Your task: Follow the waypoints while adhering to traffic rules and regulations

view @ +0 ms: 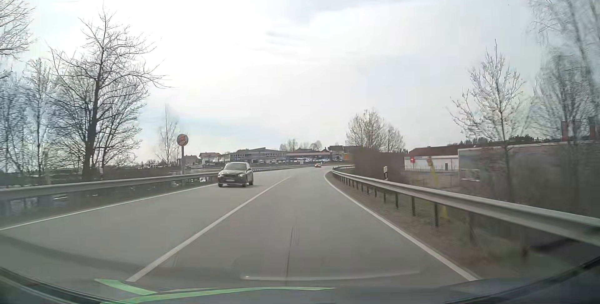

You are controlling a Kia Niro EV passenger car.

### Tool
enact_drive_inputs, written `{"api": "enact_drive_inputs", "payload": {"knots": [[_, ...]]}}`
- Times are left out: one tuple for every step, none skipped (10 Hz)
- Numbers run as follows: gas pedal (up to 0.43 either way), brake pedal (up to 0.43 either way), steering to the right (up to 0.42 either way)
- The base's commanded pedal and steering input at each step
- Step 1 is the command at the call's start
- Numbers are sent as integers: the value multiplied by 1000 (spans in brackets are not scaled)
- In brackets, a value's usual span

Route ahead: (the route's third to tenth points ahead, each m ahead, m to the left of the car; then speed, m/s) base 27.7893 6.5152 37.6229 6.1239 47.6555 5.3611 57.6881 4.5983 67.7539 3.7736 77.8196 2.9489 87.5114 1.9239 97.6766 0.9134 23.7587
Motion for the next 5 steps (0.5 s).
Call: {"api": "enact_drive_inputs", "payload": {"knots": [[98,0,7],[98,0,7],[98,0,6],[98,0,6],[98,0,6]]}}
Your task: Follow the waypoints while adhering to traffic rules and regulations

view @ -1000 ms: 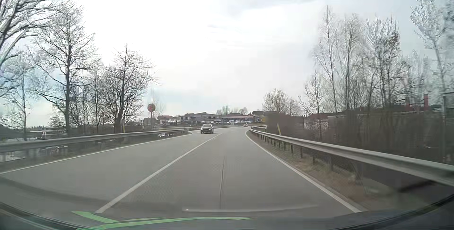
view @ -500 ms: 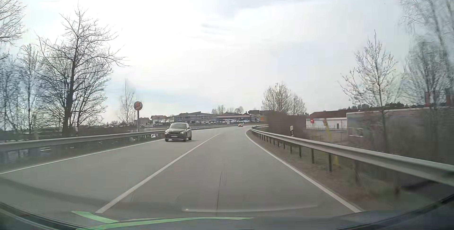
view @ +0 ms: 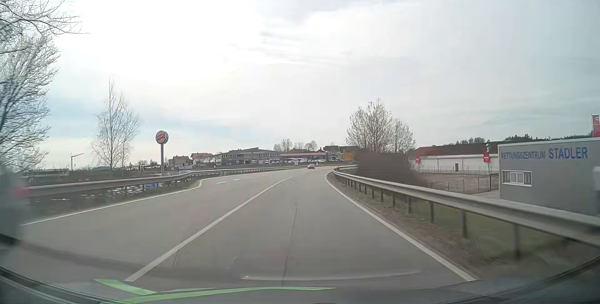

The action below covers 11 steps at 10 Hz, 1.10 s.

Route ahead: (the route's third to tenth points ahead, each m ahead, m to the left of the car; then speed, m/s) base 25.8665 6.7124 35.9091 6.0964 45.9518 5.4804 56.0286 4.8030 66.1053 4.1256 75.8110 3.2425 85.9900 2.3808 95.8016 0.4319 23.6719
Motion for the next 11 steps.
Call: {"api": "enact_drive_inputs", "payload": {"knots": [[98,0,6],[98,0,6],[98,0,6],[98,0,7],[98,0,7],[98,0,7],[110,0,7],[118,0,8],[118,0,8],[118,0,9],[118,0,9]]}}
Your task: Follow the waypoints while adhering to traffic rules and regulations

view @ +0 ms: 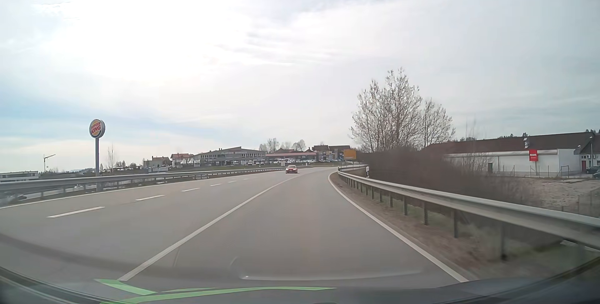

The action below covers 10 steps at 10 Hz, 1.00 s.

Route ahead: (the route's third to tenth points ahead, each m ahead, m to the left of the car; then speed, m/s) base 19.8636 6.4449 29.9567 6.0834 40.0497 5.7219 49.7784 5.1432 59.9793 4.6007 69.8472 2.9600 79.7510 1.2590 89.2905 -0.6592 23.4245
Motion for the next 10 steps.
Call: {"api": "enact_drive_inputs", "payload": {"knots": [[118,0,9],[118,0,10],[118,0,11],[118,0,11],[118,0,11],[118,0,11],[118,0,11],[118,0,10],[118,0,10],[118,0,8]]}}
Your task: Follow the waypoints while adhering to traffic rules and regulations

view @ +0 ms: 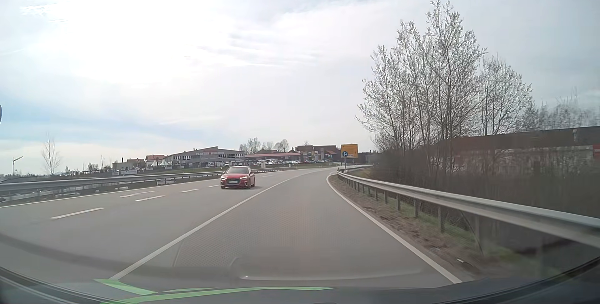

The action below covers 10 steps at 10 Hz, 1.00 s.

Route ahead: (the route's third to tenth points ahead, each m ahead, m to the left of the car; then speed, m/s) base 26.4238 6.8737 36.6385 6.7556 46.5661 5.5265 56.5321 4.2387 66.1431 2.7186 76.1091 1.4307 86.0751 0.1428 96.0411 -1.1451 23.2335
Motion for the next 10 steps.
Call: {"api": "enact_drive_inputs", "payload": {"knots": [[118,0,8],[118,0,8],[118,0,7],[118,0,7],[118,0,7],[118,0,8],[118,0,7],[118,0,8],[118,0,7],[118,0,8]]}}
